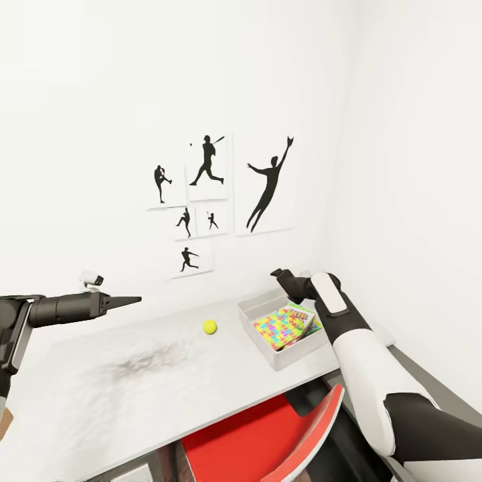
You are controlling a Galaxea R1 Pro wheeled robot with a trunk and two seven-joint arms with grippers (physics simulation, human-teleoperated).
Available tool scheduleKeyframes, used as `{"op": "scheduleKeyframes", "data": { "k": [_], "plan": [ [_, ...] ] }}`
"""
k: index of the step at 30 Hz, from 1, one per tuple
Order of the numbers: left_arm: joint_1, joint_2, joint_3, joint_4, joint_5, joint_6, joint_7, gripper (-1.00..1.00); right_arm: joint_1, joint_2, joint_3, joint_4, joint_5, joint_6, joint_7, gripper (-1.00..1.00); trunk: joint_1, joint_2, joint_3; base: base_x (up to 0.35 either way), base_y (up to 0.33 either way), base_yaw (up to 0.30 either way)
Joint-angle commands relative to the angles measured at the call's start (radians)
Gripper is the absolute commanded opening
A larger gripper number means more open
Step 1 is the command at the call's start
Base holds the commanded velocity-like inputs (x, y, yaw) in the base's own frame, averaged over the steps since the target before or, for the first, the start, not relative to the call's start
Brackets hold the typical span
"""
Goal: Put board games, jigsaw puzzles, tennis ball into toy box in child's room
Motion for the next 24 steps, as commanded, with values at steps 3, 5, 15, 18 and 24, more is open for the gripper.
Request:
{"op": "scheduleKeyframes", "data": {
  "k": [3,5,15,18,24],
  "plan": [
    [0.000,0.000,0.000,0.000,0.001,0.011,-0.003,1.00,0.000,0.001,0.004,-0.009,-0.008,0.001,-0.009,1.00,0.000,-0.001,-0.001,-0.008,0.004,0.178],
    [-0.001,0.000,-0.001,0.000,0.000,0.011,-0.003,1.00,0.000,0.001,0.007,-0.010,-0.008,0.000,-0.009,1.00,0.000,-0.001,-0.001,-0.020,0.001,0.252],
    [-0.001,0.000,0.000,0.000,0.000,0.012,-0.003,1.00,0.000,0.003,0.008,-0.011,-0.007,-0.001,-0.009,1.00,0.000,-0.001,-0.001,-0.070,0.031,0.284],
    [-0.001,0.000,0.001,0.000,0.000,0.012,-0.003,1.00,0.000,0.003,0.008,-0.011,-0.007,-0.001,-0.009,1.00,0.000,-0.001,-0.001,-0.127,0.033,0.284],
    [-0.001,0.000,0.001,0.000,0.000,0.011,-0.003,1.00,0.001,0.003,0.025,-0.011,-0.006,-0.002,-0.009,1.00,0.000,-0.001,-0.001,-0.072,0.030,0.081]
  ]
}}
